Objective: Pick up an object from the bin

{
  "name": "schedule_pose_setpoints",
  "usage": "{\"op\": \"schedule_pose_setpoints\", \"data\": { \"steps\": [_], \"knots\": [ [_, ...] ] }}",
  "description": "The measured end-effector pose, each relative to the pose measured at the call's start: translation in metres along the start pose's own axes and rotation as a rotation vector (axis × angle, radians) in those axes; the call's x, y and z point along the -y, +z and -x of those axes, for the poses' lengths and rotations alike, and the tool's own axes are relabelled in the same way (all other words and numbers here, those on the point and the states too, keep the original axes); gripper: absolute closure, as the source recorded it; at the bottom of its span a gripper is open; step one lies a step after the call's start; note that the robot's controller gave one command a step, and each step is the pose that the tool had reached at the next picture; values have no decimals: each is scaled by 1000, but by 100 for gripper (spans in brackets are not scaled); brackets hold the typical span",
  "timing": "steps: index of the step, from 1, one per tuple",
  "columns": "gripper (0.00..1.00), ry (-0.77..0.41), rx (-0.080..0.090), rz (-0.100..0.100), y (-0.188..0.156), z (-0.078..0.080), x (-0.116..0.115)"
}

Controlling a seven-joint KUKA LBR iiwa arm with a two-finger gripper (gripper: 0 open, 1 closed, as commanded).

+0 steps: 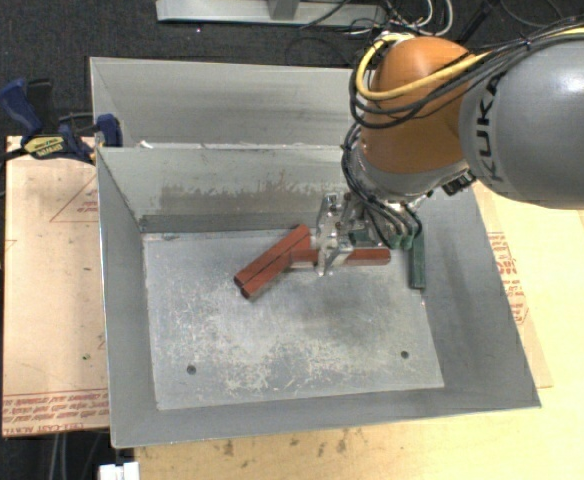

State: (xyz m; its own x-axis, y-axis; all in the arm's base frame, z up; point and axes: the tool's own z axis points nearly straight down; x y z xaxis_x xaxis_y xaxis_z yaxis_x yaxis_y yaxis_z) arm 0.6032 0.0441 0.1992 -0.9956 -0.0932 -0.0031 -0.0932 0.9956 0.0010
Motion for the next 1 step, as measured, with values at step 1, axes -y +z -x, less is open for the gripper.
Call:
{"op": "schedule_pose_setpoints", "data": {
  "steps": [1],
  "knots": [
    [100, -95, -5, 1, -35, -4, 15]
  ]
}}
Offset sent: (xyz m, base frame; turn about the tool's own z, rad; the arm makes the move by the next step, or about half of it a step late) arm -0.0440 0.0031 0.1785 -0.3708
